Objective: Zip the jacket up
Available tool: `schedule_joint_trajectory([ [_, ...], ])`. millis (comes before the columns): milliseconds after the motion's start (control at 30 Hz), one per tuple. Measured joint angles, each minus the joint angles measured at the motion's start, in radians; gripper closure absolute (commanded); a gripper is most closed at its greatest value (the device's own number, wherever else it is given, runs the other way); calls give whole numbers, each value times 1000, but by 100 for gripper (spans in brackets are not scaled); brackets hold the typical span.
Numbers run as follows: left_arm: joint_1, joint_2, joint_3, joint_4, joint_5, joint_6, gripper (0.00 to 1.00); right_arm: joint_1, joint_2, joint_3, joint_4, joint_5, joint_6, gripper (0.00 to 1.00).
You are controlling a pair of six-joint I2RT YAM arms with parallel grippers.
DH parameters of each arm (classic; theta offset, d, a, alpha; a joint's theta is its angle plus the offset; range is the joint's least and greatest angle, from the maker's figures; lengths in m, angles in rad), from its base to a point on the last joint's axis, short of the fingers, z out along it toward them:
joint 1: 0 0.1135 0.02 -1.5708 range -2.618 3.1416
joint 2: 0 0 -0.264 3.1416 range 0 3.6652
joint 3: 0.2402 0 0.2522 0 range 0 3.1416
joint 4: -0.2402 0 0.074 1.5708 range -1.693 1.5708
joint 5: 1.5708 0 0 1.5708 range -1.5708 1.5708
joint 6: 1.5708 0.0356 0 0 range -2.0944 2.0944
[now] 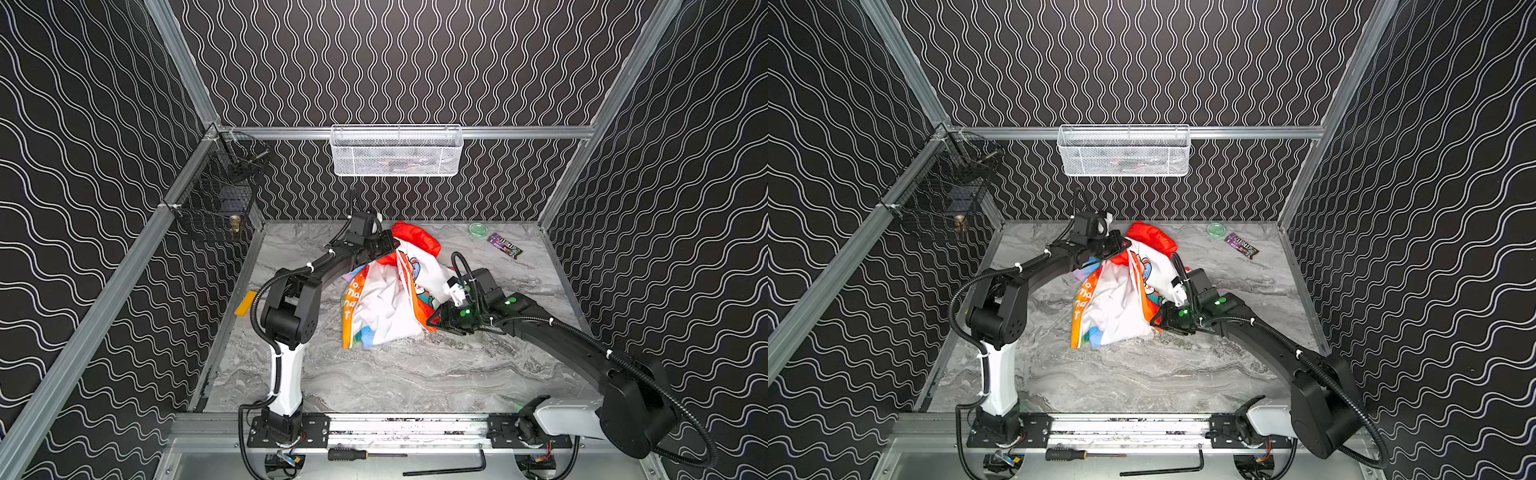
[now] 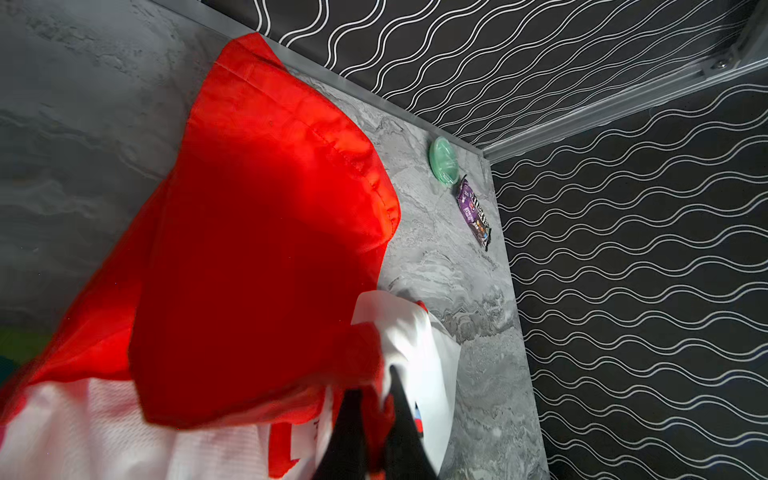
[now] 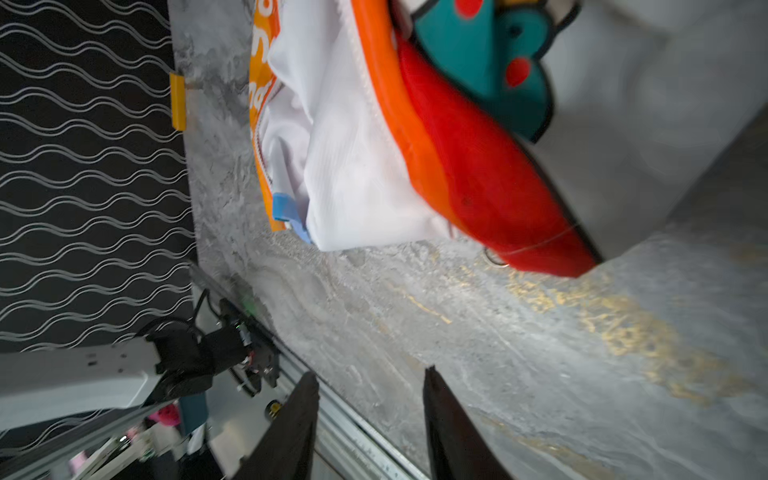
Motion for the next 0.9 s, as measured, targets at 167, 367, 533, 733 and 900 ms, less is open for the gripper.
schedule_joint_trajectory([
  [167,1,23,19,-3,9,0,100,0,88,57,-39,151,-51,44],
  [367,2,32,34,-7,15,0,100,0,229,94,-31,213,-94,43],
  [533,4,35,35,-9,19,0,100,0,321,127,13,240,-113,67],
  [733,4,45,45,-11,19,0,100,0,344,127,52,228,-104,100],
  [900,5,58,62,-12,19,1,100,0,247,70,76,186,-92,100],
])
